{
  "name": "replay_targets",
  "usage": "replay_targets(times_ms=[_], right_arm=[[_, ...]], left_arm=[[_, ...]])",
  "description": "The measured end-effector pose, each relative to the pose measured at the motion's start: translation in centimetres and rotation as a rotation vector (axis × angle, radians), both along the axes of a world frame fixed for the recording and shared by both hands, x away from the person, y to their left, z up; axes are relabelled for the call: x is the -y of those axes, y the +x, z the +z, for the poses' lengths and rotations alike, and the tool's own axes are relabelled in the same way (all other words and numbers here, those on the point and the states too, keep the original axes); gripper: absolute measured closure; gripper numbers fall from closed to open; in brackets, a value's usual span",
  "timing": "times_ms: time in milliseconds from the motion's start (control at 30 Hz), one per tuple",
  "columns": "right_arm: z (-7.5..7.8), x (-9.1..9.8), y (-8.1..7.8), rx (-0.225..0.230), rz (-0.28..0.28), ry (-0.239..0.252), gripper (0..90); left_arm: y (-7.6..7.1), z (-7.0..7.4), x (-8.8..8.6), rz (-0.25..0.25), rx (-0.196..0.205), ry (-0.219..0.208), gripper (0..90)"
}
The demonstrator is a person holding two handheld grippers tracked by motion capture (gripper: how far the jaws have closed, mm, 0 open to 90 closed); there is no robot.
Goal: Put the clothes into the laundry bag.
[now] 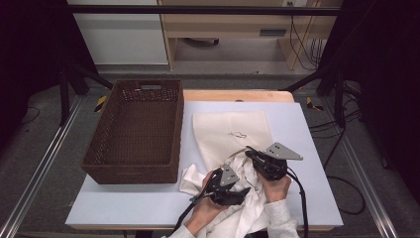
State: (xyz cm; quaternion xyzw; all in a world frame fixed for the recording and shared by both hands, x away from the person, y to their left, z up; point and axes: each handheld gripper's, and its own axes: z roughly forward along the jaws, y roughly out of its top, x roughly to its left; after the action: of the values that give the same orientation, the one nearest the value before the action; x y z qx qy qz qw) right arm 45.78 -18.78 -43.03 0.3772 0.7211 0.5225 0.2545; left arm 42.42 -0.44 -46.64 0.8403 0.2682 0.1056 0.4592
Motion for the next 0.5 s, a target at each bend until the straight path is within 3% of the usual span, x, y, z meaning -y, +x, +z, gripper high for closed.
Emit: replay_targets(times_ms=[133, 200, 300, 400, 500], right_arm=[[-0.1, 0.2, 0.1, -0.006, 0.001, 0.005, 86.9], [-0.1, 0.2, 0.0, -0.003, 0.001, 0.006, 86.9], [0.1, 0.3, -0.1, 0.000, 0.002, 0.008, 87.1], [0.4, 0.4, -0.2, 0.006, 0.009, 0.016, 87.3], [0.7, 0.3, -0.4, 0.016, 0.013, 0.016, 87.3]], left_arm=[[0.0, 0.4, 0.5, 0.028, 0.046, 0.045, 69.8], [-0.1, 1.2, 0.5, 0.029, 0.069, 0.065, 73.3], [0.0, 2.4, 0.2, 0.047, 0.096, 0.058, 75.3], [0.7, 3.6, -0.1, 0.093, 0.132, 0.058, 75.6], [2.2, 3.6, 0.5, 0.112, 0.122, 0.121, 75.4]])
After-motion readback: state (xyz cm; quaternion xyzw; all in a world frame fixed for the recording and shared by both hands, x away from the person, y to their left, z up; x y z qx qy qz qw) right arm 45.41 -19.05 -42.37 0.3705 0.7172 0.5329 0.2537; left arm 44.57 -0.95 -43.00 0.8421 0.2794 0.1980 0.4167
